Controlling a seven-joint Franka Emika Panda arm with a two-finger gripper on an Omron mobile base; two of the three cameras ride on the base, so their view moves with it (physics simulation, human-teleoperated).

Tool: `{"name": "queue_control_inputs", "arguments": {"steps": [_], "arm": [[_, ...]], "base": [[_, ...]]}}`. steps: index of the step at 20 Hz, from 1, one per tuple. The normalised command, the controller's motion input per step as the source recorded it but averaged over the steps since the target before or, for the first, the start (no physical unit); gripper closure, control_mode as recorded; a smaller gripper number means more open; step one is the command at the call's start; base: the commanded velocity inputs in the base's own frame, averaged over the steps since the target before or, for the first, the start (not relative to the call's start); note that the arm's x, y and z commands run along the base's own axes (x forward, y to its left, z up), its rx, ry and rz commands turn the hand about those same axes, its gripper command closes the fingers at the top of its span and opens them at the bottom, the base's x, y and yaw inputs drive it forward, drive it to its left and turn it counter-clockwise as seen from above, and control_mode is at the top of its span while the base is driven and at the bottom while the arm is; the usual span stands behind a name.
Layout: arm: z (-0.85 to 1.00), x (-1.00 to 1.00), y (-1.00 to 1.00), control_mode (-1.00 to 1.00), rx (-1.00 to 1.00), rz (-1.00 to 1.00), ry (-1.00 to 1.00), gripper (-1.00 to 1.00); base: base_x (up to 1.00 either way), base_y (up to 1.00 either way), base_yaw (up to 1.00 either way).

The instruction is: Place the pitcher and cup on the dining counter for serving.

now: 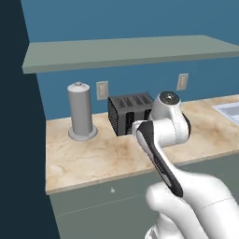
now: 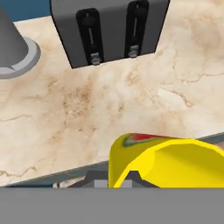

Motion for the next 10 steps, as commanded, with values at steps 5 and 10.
{"name": "queue_control_inputs", "arguments": {"steps": [5, 10], "arm": [[0.0, 0.0, 0.0, 1.0, 0.0, 0.0, 0.0, 1.0], [0.0, 0.0, 0.0, 1.0, 0.0, 0.0, 0.0, 1.0]], "base": [[-0.43, -0.32, -0.49], [-0.1, -0.33, -0.66]]}}
